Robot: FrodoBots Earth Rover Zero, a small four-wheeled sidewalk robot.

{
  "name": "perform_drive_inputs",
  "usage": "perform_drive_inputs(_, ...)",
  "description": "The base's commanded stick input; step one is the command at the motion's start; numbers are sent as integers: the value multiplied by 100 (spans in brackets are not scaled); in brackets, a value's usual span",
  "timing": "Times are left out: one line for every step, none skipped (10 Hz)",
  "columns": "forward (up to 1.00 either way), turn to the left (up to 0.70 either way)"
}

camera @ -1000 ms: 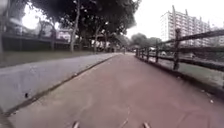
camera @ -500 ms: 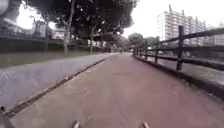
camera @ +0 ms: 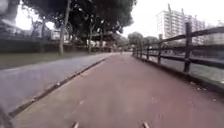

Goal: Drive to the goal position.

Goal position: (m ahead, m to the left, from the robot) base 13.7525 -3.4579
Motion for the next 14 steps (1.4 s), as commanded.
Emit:
perform_drive_inputs(70, 0)
perform_drive_inputs(70, 0)
perform_drive_inputs(70, 0)
perform_drive_inputs(70, 0)
perform_drive_inputs(70, 0)
perform_drive_inputs(70, 0)
perform_drive_inputs(70, 0)
perform_drive_inputs(70, 0)
perform_drive_inputs(70, 0)
perform_drive_inputs(70, 0)
perform_drive_inputs(70, 0)
perform_drive_inputs(70, 0)
perform_drive_inputs(70, 0)
perform_drive_inputs(70, 0)
